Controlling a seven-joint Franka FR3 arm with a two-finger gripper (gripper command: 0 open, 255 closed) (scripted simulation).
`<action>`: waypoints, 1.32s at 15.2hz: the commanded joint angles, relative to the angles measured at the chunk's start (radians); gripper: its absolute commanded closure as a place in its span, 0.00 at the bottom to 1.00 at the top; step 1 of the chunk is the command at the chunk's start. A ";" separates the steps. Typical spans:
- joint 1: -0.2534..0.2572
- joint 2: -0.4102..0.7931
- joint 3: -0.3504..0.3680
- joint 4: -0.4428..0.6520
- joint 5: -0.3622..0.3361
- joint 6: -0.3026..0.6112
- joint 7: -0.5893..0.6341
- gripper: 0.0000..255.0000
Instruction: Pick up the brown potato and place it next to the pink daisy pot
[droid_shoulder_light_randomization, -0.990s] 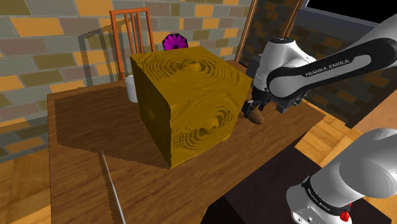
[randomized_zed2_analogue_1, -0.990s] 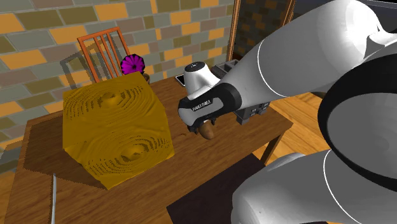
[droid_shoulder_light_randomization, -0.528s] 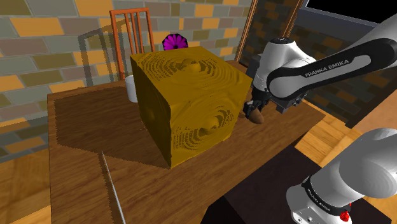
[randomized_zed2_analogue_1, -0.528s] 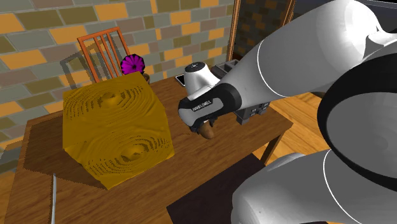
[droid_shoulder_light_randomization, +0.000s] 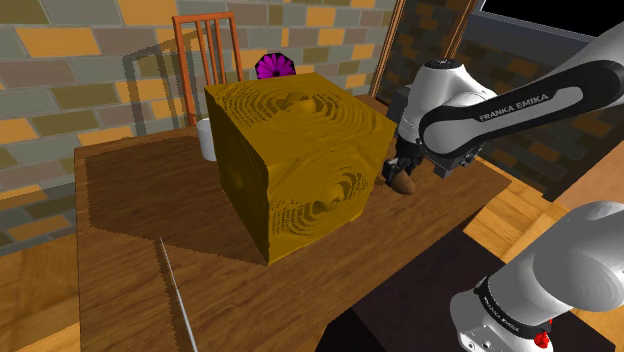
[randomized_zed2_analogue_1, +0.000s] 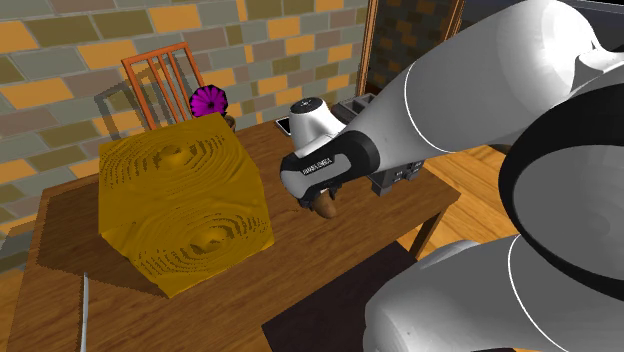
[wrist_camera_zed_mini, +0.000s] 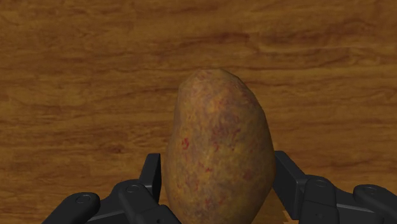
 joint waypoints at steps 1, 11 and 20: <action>0.002 -0.012 -0.001 0.005 0.004 -0.017 -0.004 1.00; 0.015 -0.111 -0.004 0.075 0.031 -0.184 -0.037 1.00; 0.021 -0.170 -0.005 0.157 0.046 -0.324 -0.060 1.00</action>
